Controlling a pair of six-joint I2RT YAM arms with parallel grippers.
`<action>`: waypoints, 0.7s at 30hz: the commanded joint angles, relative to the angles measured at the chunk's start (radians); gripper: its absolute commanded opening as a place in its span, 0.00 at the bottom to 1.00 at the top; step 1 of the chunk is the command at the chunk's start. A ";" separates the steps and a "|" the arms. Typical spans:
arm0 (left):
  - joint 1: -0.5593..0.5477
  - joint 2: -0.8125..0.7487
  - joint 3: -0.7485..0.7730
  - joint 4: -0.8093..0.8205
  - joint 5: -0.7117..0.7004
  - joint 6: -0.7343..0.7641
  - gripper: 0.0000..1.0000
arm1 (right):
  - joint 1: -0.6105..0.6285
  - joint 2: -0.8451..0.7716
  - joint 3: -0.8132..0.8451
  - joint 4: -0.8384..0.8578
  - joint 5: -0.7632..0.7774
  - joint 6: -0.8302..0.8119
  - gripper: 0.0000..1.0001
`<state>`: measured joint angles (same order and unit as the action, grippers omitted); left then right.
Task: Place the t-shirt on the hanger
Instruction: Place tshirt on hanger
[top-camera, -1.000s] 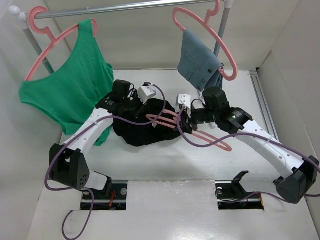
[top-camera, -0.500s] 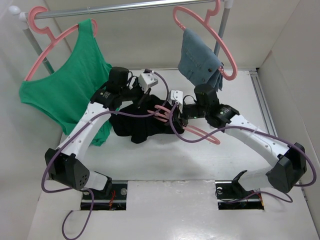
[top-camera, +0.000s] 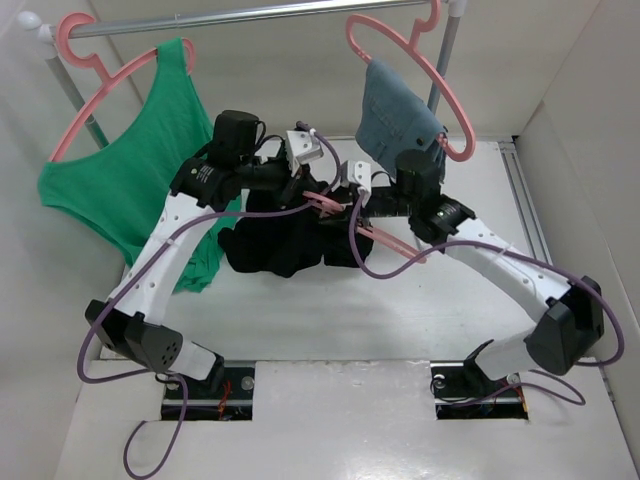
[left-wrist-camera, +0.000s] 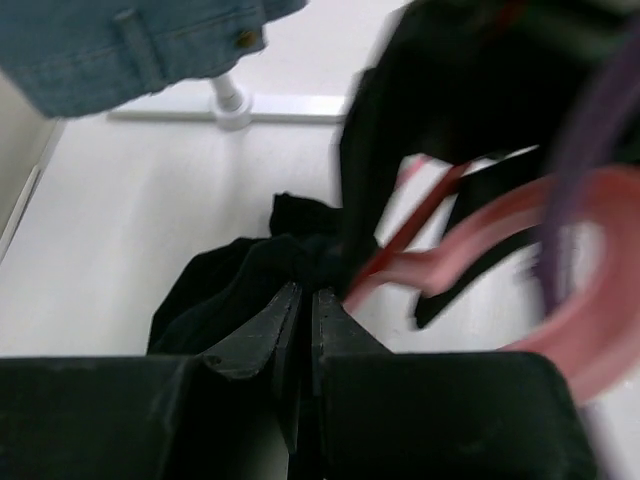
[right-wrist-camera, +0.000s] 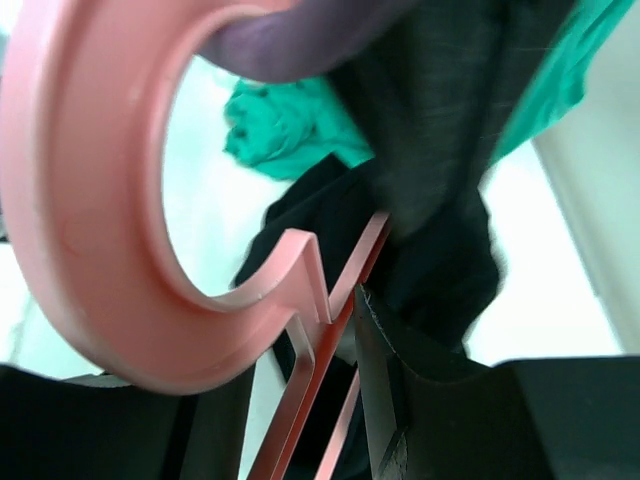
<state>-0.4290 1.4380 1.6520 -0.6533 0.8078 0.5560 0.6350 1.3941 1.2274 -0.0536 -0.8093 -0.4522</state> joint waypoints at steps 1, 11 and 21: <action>-0.045 -0.025 0.084 -0.060 0.142 -0.002 0.00 | -0.023 0.071 0.073 0.124 -0.045 -0.005 0.00; 0.051 -0.065 0.011 -0.140 0.025 0.197 0.64 | -0.052 0.082 -0.008 0.143 -0.140 -0.016 0.00; 0.150 -0.061 -0.066 -0.241 -0.045 0.608 0.79 | -0.052 0.081 -0.020 0.143 -0.172 -0.016 0.00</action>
<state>-0.2840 1.4208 1.5986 -0.8207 0.7525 0.9707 0.6033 1.4853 1.2106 0.0540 -0.9516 -0.4507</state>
